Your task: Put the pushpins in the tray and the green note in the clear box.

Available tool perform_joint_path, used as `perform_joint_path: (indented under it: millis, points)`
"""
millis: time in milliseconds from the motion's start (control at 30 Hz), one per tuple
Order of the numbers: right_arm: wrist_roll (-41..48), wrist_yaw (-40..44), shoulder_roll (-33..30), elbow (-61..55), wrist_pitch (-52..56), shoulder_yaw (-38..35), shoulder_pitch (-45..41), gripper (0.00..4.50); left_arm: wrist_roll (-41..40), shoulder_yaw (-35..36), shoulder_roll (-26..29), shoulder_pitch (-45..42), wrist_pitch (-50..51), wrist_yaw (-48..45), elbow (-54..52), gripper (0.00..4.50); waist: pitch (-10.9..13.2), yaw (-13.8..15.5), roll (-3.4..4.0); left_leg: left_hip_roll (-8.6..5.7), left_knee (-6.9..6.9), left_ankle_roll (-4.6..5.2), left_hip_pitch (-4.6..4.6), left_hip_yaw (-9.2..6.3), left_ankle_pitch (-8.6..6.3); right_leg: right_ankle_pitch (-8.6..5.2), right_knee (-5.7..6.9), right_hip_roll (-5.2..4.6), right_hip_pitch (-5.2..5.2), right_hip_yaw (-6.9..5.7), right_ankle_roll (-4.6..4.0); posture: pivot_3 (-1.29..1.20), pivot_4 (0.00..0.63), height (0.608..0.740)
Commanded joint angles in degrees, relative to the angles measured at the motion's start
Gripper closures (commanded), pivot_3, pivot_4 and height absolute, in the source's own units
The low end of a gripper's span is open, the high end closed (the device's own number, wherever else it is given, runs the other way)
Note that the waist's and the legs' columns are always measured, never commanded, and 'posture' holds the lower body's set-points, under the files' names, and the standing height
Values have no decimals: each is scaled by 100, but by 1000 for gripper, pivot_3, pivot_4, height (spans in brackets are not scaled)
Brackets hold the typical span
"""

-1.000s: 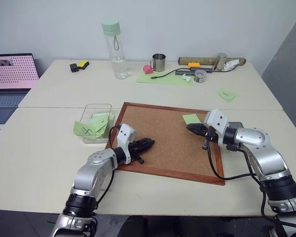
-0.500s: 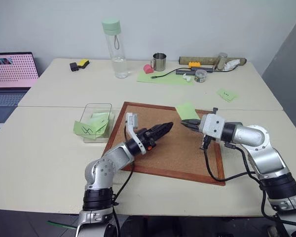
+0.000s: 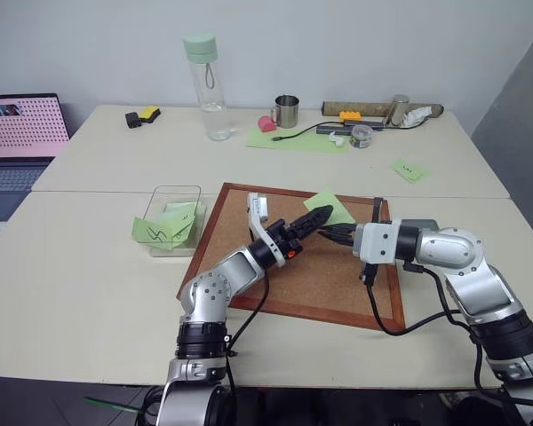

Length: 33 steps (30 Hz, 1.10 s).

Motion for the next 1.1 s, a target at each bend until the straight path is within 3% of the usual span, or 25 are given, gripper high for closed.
perform_joint_path:
  millis: [33, 633, 1100]
  points:
    - [-8, -1, -39, -281, -95, -20, 57, 4500, 80, -77, -93, -185, -235, -124, 103, 760, 0, 0, 0, 0, 0, 0, 0, 1, 0, 0, 0, 0, 0, 0, 0, 0, 150, 740]
    - [-31, -22, 57, -210, -142, 42, 42, 4500, 211, -159, -67, -121, -452, -284, 80, 4413, 0, 0, 0, 0, 0, -3, 0, -1, 2, 0, 0, 0, 0, 0, 0, 0, 150, 740]
    - [277, -220, 168, -472, 16, -284, 70, 4500, 948, -148, -80, -202, -1255, 24, 582, 4488, 0, 2, 0, 0, 0, -3, 0, 0, 2, 0, 0, 0, 0, 0, 0, 0, 150, 740]
